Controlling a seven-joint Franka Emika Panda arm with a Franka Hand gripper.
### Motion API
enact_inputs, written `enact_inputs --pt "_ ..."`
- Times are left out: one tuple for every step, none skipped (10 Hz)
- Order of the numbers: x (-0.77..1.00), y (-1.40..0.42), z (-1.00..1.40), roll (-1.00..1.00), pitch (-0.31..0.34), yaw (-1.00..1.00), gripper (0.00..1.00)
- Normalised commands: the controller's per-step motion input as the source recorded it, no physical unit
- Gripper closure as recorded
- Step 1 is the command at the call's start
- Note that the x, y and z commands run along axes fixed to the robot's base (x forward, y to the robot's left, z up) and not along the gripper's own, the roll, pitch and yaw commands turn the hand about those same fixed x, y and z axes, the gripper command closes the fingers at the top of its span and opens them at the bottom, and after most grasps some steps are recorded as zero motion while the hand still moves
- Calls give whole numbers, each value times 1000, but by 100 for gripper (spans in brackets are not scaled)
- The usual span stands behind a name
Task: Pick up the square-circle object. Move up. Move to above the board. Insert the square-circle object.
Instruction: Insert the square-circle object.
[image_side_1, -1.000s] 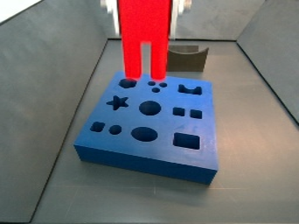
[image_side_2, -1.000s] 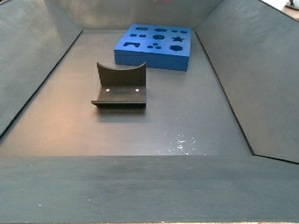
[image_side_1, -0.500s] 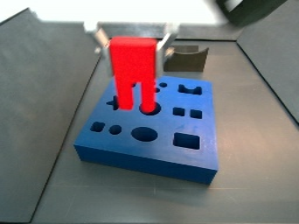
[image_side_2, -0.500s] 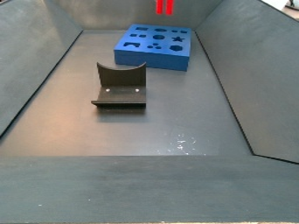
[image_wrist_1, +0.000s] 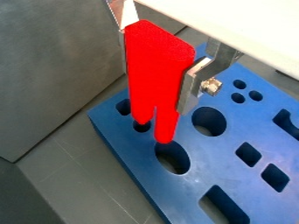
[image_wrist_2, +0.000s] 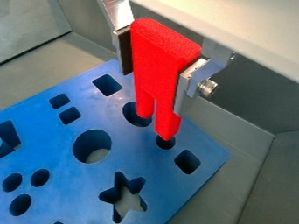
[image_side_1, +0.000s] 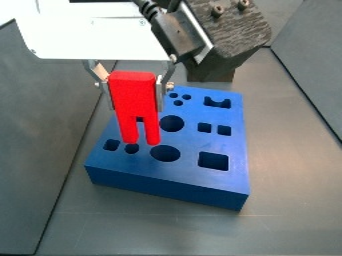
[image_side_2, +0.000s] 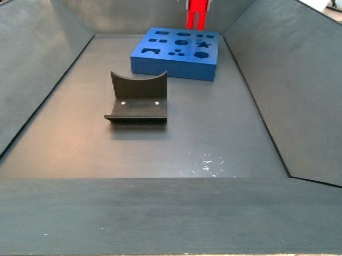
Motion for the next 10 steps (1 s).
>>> enact_inputs --pt "-160 17 -311 0 -106 0 100" --pt "-317 49 -391 3 -106 0 100" --pt "-351 3 -334 0 -93 0 100" --pt "-211 0 -160 0 -29 0 100" --pt "-223 0 0 27 0 -29 100" --pt "-223 17 0 61 0 -37 100" --pt "-123 0 0 63 0 -3 100" --pt "-117 71 0 76 0 0 100" --pt "-69 183 0 93 -50 260 100" --pt "-57 240 -26 54 -103 377 100"
